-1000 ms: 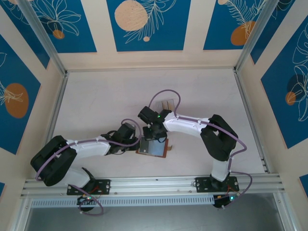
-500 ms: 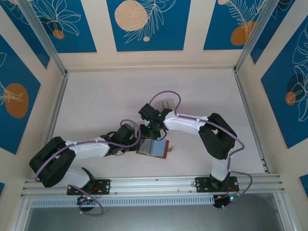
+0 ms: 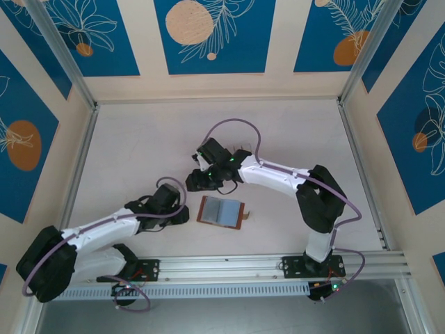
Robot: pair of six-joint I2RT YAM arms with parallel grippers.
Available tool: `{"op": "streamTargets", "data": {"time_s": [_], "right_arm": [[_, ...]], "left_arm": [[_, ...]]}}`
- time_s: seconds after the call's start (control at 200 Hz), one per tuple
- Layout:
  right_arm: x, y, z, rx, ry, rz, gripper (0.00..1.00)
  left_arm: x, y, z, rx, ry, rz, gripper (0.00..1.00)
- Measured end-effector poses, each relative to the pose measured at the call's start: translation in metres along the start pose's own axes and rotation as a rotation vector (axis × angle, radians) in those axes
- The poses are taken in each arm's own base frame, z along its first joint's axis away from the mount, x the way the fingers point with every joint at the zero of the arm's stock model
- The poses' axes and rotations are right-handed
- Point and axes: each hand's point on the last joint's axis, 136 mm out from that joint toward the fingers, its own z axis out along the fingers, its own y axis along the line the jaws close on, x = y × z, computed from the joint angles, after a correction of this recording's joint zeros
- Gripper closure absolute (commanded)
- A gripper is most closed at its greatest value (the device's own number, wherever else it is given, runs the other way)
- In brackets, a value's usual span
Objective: Put the credit cards into the card holder
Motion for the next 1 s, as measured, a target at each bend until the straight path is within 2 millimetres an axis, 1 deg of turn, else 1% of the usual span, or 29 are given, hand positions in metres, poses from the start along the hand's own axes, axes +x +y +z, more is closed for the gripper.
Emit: {"op": "streamTargets", "data": {"time_s": [0.08, 0.145, 0.19, 0.265, 0.32, 0.38, 0.515, 0.62, 0.67, 0.755, 0.885, 1.0], "right_arm": [[0.005, -0.013, -0.008, 0.034, -0.01, 0.024, 0.74], [0.016, -0.028, -0.011, 0.061, -0.001, 0.05, 0.84], [0.027, -0.04, -0.009, 0.083, 0.017, 0.069, 0.9], [0.049, -0.058, -0.002, 0.122, 0.063, 0.108, 0.95], [0.065, -0.069, 0.004, 0.152, 0.097, 0.133, 0.97], [0.076, -0.076, 0.007, 0.179, 0.119, 0.146, 0.97], [0.092, -0.083, 0.012, 0.211, 0.139, 0.155, 0.97], [0.104, -0.101, 0.016, 0.26, 0.165, 0.175, 0.97], [0.106, -0.109, 0.017, 0.273, 0.18, 0.19, 0.97], [0.104, -0.112, 0.017, 0.262, 0.187, 0.189, 0.97], [0.094, -0.122, 0.013, 0.259, 0.175, 0.175, 0.97], [0.087, -0.13, 0.009, 0.261, 0.165, 0.149, 0.97]], "left_arm": [[0.002, -0.005, -0.004, 0.029, 0.01, 0.03, 0.47], [0.002, -0.012, -0.007, 0.064, 0.018, 0.059, 0.44], [0.001, -0.018, -0.009, 0.093, 0.023, 0.079, 0.43], [-0.001, -0.029, -0.011, 0.136, 0.03, 0.109, 0.43], [-0.004, -0.037, -0.013, 0.162, 0.033, 0.127, 0.43], [-0.009, -0.045, -0.012, 0.179, 0.037, 0.142, 0.43], [-0.016, -0.058, -0.006, 0.195, 0.054, 0.175, 0.43], [-0.018, -0.063, 0.003, 0.191, 0.074, 0.196, 0.43], [-0.018, -0.065, 0.008, 0.189, 0.084, 0.204, 0.43], [-0.017, -0.068, 0.015, 0.181, 0.1, 0.214, 0.43], [-0.018, -0.073, 0.021, 0.172, 0.114, 0.234, 0.42], [-0.023, -0.079, 0.023, 0.174, 0.103, 0.24, 0.41]]}}
